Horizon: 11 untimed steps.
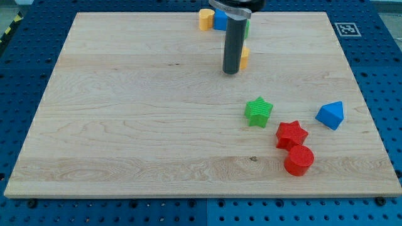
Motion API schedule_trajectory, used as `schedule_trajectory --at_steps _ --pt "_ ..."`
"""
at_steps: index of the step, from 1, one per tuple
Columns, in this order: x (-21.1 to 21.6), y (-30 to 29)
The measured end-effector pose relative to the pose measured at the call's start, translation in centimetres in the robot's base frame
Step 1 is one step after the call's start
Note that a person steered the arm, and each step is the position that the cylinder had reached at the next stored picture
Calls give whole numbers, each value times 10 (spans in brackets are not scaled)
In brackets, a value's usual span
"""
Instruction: Push the yellow hexagon into the yellow heart
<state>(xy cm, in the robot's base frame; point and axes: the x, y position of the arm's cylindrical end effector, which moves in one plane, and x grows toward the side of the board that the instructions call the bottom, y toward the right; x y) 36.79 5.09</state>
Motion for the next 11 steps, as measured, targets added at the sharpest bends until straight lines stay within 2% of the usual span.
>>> schedule_trajectory --at_steps 1,3,5,6,8,11 --pt "-14 -2" --pt "14 46" --pt "-2 57" --pt "-20 47" --pt "-28 7" --pt "-93 -6"
